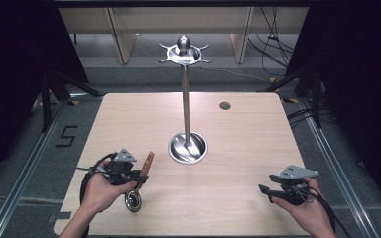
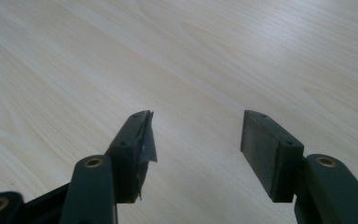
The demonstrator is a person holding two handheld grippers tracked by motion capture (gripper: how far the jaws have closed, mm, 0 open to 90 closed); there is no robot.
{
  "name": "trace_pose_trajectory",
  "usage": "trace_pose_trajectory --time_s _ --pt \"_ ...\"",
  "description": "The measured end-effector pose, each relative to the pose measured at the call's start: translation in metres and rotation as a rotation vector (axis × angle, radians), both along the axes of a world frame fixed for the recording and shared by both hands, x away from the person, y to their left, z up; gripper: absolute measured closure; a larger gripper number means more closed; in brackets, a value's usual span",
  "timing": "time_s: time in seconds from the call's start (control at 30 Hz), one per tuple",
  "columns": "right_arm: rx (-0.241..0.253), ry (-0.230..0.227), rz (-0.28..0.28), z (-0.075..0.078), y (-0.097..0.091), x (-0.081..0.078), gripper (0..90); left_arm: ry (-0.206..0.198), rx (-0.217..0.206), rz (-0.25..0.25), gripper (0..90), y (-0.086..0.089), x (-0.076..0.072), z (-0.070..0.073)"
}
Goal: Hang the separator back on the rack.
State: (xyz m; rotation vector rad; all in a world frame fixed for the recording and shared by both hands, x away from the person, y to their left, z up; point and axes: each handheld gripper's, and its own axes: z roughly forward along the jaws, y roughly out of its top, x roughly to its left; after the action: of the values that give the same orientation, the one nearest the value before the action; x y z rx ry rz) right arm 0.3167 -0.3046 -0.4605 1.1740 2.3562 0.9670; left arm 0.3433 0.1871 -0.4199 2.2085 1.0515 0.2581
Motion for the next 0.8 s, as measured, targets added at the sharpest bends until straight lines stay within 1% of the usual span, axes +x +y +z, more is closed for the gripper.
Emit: trace_pose_trajectory --time_s 0.03,0.07,0.13,0.2,0.23,0.27,0.3,0.33,0.37,0.4,0.47,0.5,0.57,0.6,0.67,0.7,0.73,0.8 --pt "0.009 0.006 -0.005 0.000 0.001 0.000 44.0 -0.015 -0.019 0.010 67.3 0.001 -0.001 0.001" --pt "0.002 -0.011 0.003 -0.001 0.000 0.001 44.0 -0.033 -0.019 0.013 67.3 0.002 -0.001 0.003" --pt "0.001 -0.012 0.004 -0.001 0.000 0.001 44.0 -0.055 -0.042 0.015 67.3 0.004 -0.002 0.005" --pt "0.002 -0.007 0.002 -0.001 0.000 0.000 44.1 -0.070 -0.070 0.031 67.3 0.004 -0.003 0.008" --pt "0.014 0.001 -0.010 -0.001 0.001 -0.001 44.0 -0.087 -0.091 0.035 67.3 0.004 -0.003 0.008" --pt "0.022 0.007 -0.024 -0.001 0.002 -0.002 44.0 -0.102 -0.098 0.045 67.2 0.004 -0.003 0.009" --pt "0.022 0.007 -0.024 -0.001 0.002 -0.002 44.0 -0.102 -0.098 0.045 67.3 0.004 -0.003 0.009" --pt "0.021 0.006 -0.019 -0.001 0.002 -0.002 44.0 -0.109 -0.103 0.042 67.3 0.004 -0.003 0.010" --pt "0.016 0.003 -0.010 -0.001 0.001 -0.001 44.0 -0.120 -0.119 0.051 67.2 0.003 -0.003 0.010" --pt "0.006 -0.006 -0.001 0.000 0.000 0.000 44.0 -0.132 -0.126 0.058 67.2 0.003 -0.004 0.011" --pt "0.012 0.001 -0.009 -0.001 0.001 -0.001 44.1 -0.154 -0.140 0.052 67.3 0.004 -0.004 0.012" --pt "0.012 0.001 -0.009 -0.001 0.001 -0.001 44.1 -0.164 -0.154 0.053 67.3 0.005 -0.004 0.012" --pt "0.011 -0.001 -0.007 -0.001 0.001 0.000 44.0 -0.187 -0.159 0.068 67.2 0.005 -0.005 0.015" --pt "0.010 -0.001 -0.007 -0.001 0.001 0.000 44.0 -0.198 -0.191 0.091 67.2 0.004 -0.005 0.015" --pt "0.011 -0.001 -0.008 -0.001 0.001 0.000 44.0 -0.213 -0.189 0.094 67.2 0.004 -0.006 0.017" --pt "-0.001 -0.007 0.007 0.000 0.000 0.001 44.0 -0.210 -0.182 0.092 67.2 0.005 -0.005 0.019" --pt "0.006 0.003 -0.005 0.000 0.001 0.000 44.0 -0.204 -0.194 0.092 67.2 0.004 -0.005 0.019" --pt "0.012 0.010 -0.011 0.000 0.001 -0.001 44.1 -0.206 -0.199 0.082 67.2 0.005 -0.005 0.019"
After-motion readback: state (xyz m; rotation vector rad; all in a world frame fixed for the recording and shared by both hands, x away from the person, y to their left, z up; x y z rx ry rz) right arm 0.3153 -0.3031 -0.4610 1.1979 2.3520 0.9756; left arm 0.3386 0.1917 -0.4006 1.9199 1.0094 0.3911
